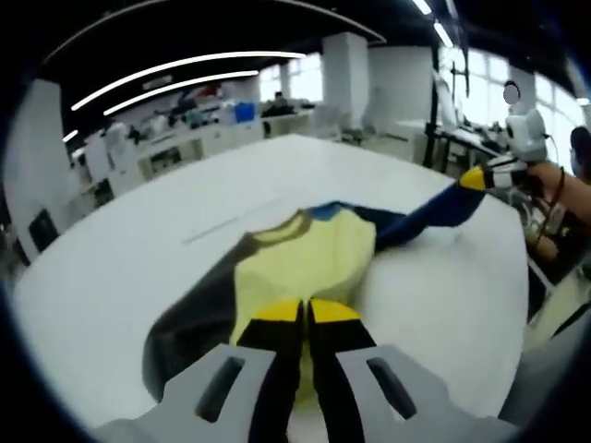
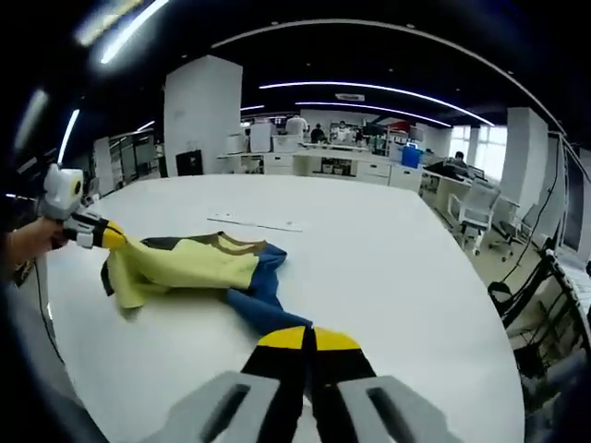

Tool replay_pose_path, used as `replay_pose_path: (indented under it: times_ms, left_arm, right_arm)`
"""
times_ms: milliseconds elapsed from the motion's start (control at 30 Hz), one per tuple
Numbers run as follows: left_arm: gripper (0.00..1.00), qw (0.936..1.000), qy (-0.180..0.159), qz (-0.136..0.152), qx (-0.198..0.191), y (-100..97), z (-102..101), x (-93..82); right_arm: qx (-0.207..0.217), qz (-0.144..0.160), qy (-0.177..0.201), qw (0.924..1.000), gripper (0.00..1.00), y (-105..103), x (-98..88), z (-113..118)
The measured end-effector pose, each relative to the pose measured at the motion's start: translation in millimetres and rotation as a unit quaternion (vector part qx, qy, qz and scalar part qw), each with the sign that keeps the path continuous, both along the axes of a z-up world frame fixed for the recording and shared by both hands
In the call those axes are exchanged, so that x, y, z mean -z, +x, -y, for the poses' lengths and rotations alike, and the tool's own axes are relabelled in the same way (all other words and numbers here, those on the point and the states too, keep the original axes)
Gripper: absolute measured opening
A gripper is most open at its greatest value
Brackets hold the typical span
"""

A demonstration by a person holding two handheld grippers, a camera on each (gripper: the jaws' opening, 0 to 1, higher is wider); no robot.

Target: Fold the garment on the visible template until the final outline fits inside the template.

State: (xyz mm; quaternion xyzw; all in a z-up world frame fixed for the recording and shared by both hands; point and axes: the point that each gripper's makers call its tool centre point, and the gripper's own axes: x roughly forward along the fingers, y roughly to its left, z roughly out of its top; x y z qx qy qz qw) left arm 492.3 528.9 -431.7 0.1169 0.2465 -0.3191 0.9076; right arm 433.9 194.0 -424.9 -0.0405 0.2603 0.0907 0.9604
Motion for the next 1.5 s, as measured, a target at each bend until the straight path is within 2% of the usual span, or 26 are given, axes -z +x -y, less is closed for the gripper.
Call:
replay_pose_path:
  times_ms: [100, 267, 367, 533, 700, 833, 1033, 1200, 1367, 1500]
  left_arm:
    - [0.00, 0.9999, 0.003, -0.004, -0.013, 10.6, -6.1, 4.4]
    - [0.00, 0.9993, 0.005, -0.020, -0.032, 20.6, -16.2, 16.5]
    - [0.00, 0.9987, 0.007, -0.028, -0.042, 23.7, -21.9, 24.9]
    - [0.00, 0.9975, 0.010, -0.041, -0.056, 28.7, -29.4, 37.7]
    - [0.00, 0.9967, 0.015, -0.047, -0.064, 33.9, -32.6, 46.9]
    - [0.00, 0.9957, 0.019, -0.053, -0.074, 37.0, -34.8, 54.7]
    - [0.00, 0.9946, 0.025, -0.059, -0.081, 38.2, -36.4, 62.8]
    - [0.00, 0.9943, 0.019, -0.064, -0.083, 36.4, -34.8, 64.1]
    - [0.00, 0.9949, 0.024, -0.057, -0.079, 33.4, -34.1, 61.1]
    - [0.08, 0.9958, 0.032, -0.049, -0.071, 27.3, -33.1, 57.8]
  right_arm:
    - [0.018, -0.003, -0.012, 0.9998, 0.00, 4.0, -0.8, 20.7]
    - [0.027, -0.016, -0.023, 0.9992, 0.00, 8.9, 6.7, 39.0]
    - [0.033, -0.029, -0.031, 0.9985, 0.00, 10.6, 14.4, 50.0]
    - [0.048, -0.058, -0.030, 0.9967, 0.00, 12.3, 30.8, 70.1]
    - [0.067, -0.074, -0.025, 0.9947, 0.00, 14.2, 43.4, 86.4]
    - [0.072, -0.087, -0.021, 0.9934, 0.00, 12.9, 52.1, 90.6]
    - [0.075, -0.104, -0.038, 0.9911, 0.00, 9.5, 62.3, 96.1]
    - [0.087, -0.116, -0.057, 0.9878, 0.00, 6.8, 68.1, 106.1]
    - [0.082, -0.118, -0.056, 0.9880, 0.00, 6.2, 70.6, 103.0]
    - [0.080, -0.110, -0.052, 0.9893, 0.02, 6.3, 67.8, 96.1]
